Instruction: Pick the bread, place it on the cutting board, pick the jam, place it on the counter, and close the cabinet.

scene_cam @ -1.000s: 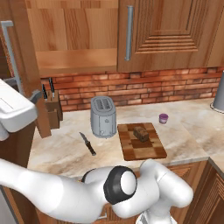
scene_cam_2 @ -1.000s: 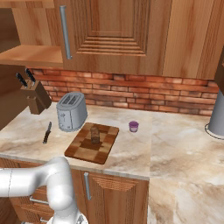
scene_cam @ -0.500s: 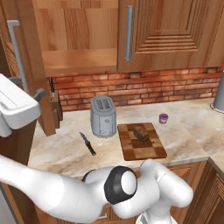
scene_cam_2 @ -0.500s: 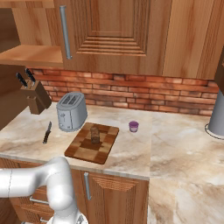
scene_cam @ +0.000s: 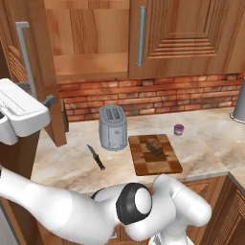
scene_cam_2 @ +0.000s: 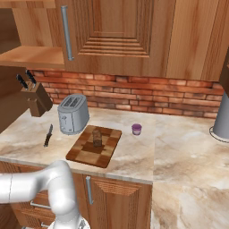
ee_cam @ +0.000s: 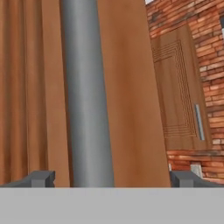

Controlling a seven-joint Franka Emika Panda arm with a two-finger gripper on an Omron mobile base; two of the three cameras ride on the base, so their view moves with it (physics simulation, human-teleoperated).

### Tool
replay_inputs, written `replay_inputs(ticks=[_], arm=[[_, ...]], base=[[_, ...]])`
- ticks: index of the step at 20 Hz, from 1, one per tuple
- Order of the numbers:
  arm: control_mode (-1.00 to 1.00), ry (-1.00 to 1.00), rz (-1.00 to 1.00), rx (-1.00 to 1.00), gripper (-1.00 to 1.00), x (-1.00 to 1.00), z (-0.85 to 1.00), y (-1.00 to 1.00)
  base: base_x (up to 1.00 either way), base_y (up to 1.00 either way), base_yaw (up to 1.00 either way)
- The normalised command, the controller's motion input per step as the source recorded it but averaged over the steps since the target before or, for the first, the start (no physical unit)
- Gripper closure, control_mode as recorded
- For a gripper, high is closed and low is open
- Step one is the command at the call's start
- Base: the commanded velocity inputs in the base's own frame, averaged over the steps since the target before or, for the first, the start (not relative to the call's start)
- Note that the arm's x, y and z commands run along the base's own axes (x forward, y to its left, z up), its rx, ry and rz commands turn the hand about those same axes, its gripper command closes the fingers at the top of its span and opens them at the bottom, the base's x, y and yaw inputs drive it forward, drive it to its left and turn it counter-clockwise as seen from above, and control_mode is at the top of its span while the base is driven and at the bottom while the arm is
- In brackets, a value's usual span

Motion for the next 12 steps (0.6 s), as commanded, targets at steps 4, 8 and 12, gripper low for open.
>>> replay_inputs(ticks=[4, 8, 12], arm=[[-1.00, 0.00, 0.00, 0.00, -1.00, 0.52, 0.00, -0.21], [-1.00, 0.00, 0.00, 0.00, -1.00, 0.49, 0.00, -0.28], [-1.00, 0.00, 0.00, 0.00, -1.00, 0.53, 0.00, -0.26]], base=[[0.00, 0.00, 0.00], [0.00, 0.00, 0.00], [0.00, 0.00, 0.00]])
